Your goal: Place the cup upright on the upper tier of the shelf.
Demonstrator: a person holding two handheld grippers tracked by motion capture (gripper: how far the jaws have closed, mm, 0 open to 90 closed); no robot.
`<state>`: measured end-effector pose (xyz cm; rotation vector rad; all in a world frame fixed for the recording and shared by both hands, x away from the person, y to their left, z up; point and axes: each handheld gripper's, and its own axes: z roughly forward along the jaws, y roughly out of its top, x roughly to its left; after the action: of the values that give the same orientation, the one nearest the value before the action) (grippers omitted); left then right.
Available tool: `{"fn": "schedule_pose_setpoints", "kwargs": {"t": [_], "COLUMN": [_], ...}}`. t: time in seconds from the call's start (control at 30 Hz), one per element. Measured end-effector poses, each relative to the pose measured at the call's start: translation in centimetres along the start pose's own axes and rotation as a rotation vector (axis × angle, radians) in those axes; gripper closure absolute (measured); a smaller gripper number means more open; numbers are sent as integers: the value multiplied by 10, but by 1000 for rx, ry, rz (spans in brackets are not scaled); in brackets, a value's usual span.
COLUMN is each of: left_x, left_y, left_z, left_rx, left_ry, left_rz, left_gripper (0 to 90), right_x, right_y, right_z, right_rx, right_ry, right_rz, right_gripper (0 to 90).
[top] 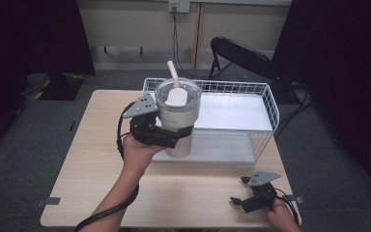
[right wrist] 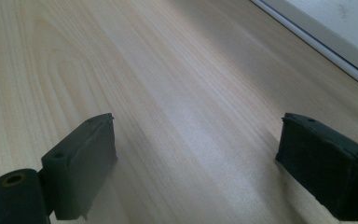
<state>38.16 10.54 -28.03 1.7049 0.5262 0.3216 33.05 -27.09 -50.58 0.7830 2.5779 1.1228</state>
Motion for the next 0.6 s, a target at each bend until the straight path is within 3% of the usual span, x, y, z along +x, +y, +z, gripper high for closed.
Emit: {"fn": "schedule_pose_setpoints", "kwargs": {"t": [0.6], "left_x": [-2], "left_y": [24], "left_z": [19], "left_rx": [4], "left_ry": [-24], "left_rz": [28], "left_gripper": [74], "right_x": [0], "right_y": [0], "right_z": [0], "right_rx": [-2], "right_ry": [-1], "right_rz": [0], "right_gripper": [106]}}
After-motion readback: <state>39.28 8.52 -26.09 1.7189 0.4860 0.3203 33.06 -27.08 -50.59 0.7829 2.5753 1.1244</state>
